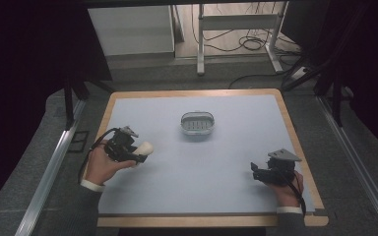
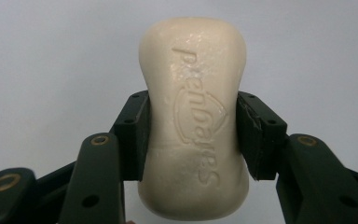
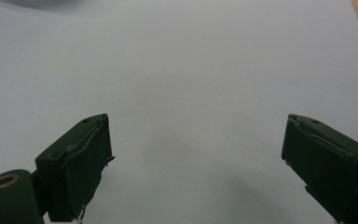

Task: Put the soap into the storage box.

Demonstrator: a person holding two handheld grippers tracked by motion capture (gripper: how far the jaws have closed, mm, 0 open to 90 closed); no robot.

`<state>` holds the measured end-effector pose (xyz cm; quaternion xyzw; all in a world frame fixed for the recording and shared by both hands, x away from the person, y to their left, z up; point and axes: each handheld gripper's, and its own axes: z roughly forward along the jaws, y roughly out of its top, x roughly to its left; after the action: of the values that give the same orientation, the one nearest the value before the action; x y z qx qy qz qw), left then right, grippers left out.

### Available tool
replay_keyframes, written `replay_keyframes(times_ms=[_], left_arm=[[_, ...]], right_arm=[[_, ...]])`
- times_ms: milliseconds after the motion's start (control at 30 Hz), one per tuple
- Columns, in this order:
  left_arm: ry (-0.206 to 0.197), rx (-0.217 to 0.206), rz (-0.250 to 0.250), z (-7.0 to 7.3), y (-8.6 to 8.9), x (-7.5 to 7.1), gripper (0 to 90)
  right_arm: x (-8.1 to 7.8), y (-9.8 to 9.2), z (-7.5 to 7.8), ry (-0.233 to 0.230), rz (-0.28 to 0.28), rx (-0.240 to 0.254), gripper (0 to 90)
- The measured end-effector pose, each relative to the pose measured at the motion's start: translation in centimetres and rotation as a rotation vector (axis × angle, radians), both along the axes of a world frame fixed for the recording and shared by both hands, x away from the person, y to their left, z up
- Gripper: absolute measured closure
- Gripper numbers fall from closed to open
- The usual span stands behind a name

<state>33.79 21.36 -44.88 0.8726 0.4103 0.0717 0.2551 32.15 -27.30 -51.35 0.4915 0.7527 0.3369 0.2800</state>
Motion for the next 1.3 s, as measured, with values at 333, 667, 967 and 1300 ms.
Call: replay_keyframes(times_ms=[333,667,967,1300], left_arm=[[-0.005,-0.001,-0.01,0.3,-0.5,0.9,49.5],[-0.007,0.001,-0.014,0.6,-0.9,1.7,49.5],[-0.011,0.001,-0.019,0.8,-1.4,2.4,49.5],[-0.014,-0.005,-0.022,1.3,-1.8,3.6,49.5]], right_arm=[[0.1,0.0,-0.1,0.002,-0.005,-0.009,8.1],[0.2,0.2,-0.4,0.007,-0.007,-0.052,8.1],[0.2,0.1,-0.4,0.005,-0.007,-0.055,8.1],[0.2,0.2,-0.3,0.01,0.01,-0.019,8.1]])
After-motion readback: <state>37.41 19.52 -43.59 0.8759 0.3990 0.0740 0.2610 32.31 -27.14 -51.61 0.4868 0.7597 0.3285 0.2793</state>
